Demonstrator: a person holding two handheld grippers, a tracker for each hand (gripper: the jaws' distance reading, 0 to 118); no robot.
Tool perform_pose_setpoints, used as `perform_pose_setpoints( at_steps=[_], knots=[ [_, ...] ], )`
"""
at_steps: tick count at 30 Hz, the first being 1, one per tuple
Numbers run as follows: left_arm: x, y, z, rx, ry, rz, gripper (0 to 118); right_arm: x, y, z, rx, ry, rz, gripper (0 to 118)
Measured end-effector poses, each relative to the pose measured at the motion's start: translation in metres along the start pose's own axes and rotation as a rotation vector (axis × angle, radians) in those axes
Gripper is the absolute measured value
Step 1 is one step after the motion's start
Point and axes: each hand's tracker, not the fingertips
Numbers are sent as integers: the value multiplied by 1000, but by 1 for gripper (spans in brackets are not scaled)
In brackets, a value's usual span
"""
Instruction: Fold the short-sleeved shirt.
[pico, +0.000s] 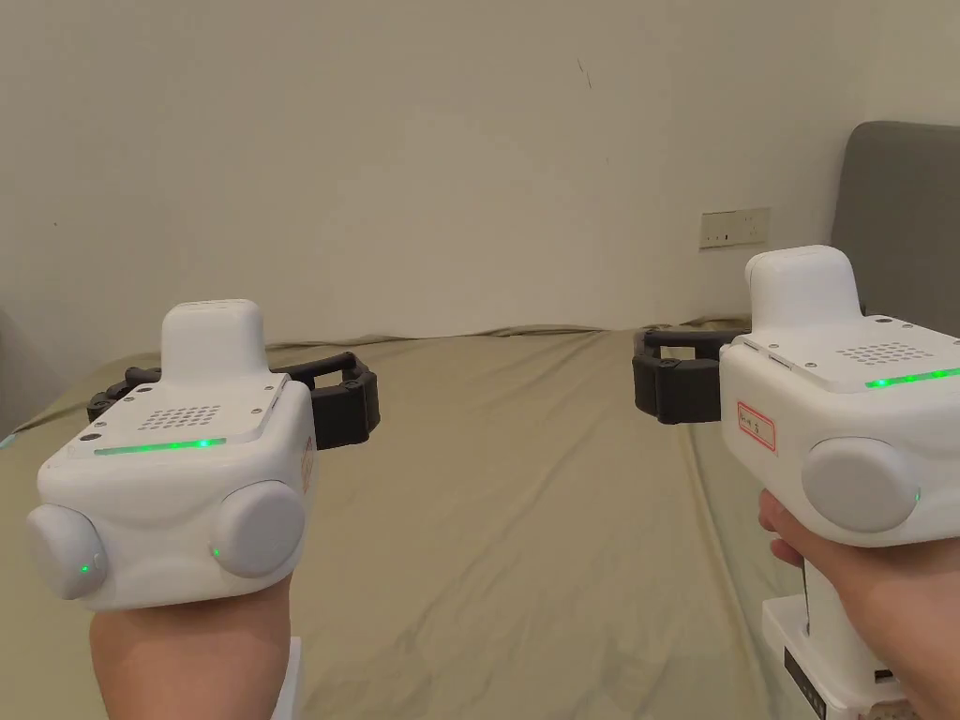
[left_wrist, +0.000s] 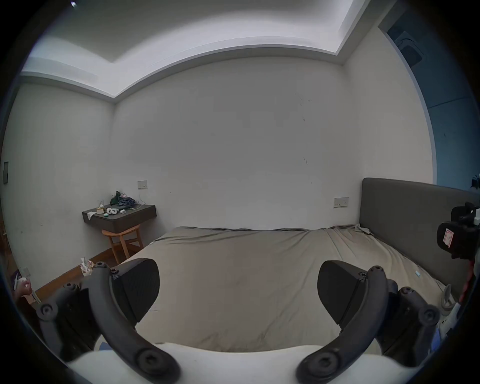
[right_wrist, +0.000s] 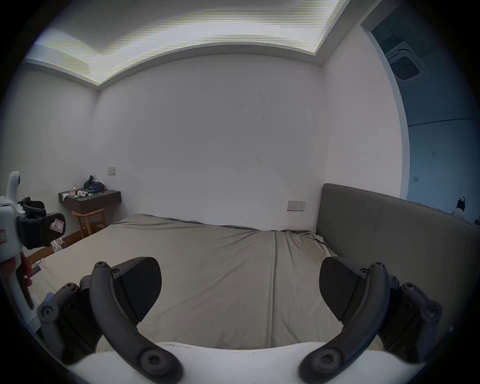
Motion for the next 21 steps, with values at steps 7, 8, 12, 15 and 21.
perform_pose_setpoints(
  at_steps=[7,8,12,15,21],
  knots=[
    [-3,-3,-2,-23,-29,33,118,-5,0,0,5,-4,11,118],
    [-3,-3,-3,-22,-29,28,118,-5,0,0,5,-4,11,118],
    [-3,-3,-2,-25,-34,27,118,-5,1,-1,4,-6,4,118],
    [-4,-3,-2,-25,-42,39,118,-5,1,0,14,-9,-4,118],
    [-4,-1,-1,-20,-43,33,118,-3,3,1,15,6,-10,118]
  ],
)
